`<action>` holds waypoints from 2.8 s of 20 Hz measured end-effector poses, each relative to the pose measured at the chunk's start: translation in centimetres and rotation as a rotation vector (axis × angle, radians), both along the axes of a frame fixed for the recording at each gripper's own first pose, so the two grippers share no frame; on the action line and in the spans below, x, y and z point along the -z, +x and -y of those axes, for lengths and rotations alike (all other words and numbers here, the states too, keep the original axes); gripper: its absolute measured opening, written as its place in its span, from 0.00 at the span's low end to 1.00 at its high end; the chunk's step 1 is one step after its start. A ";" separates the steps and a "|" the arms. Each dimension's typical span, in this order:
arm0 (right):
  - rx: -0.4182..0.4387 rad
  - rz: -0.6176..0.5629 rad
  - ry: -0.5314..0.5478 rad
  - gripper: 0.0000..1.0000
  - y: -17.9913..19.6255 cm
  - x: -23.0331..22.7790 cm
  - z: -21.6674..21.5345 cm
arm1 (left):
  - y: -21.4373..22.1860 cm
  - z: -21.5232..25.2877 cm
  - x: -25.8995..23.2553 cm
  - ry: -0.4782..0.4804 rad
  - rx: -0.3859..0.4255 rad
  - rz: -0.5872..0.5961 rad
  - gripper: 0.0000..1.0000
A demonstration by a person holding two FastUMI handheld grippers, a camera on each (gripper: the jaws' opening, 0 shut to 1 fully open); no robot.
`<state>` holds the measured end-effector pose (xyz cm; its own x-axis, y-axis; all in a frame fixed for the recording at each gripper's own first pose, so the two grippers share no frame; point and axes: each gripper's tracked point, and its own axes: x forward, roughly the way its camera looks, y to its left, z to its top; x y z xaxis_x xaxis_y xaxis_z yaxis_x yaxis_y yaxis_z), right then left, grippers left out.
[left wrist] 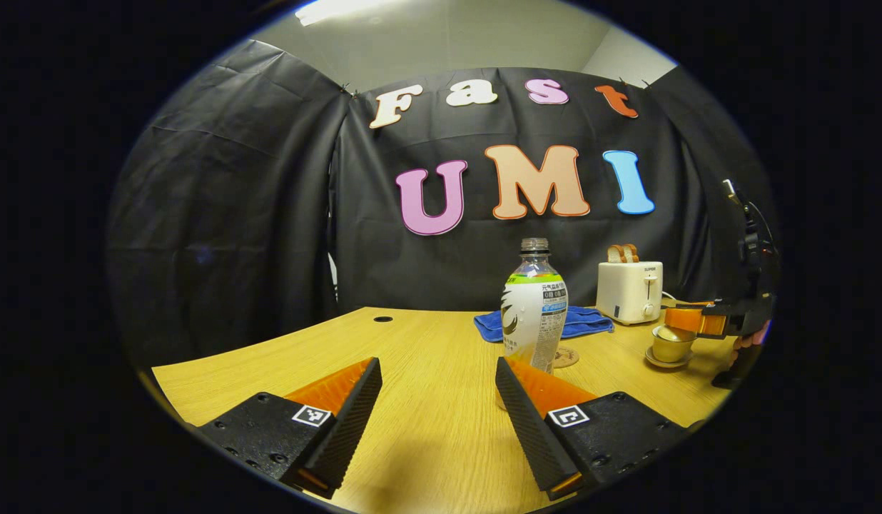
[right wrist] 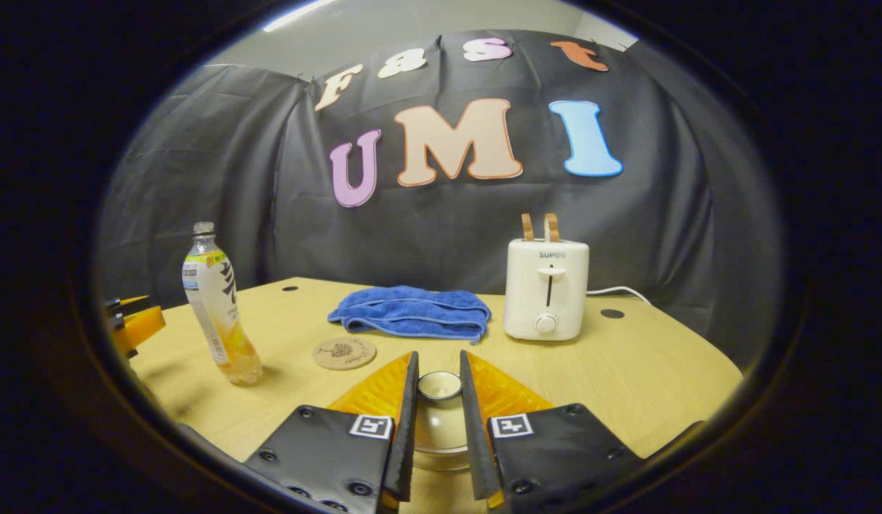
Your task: Open the teacup lid with one hand, grasp the water bottle and pour water into the teacup with the other hand; after pouring, place the water bottle on the coaster and then close the teacup lid.
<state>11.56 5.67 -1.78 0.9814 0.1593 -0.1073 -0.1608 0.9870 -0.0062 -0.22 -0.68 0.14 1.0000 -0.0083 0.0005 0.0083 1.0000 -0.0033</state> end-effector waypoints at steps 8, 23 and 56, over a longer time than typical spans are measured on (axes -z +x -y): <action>0.004 0.038 0.010 0.36 -2.4 -0.6 0.9 | 0.1 1.9 -0.2 0.000 0.101 0.005 0.94; 0.061 0.099 0.019 0.35 -6.8 -1.6 4.0 | 2.7 7.5 0.7 -0.003 0.323 -0.051 0.94; 0.126 0.102 0.015 0.35 -8.6 -1.8 7.6 | 8.3 13.4 1.5 0.271 0.351 -0.172 0.51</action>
<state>3.01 -1.97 0.00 0.9994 0.0348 -0.0045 -0.0348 0.9994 -0.0011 8.09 -14.13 -1.37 0.9220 -0.3230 -0.2138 0.3683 0.9018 0.2260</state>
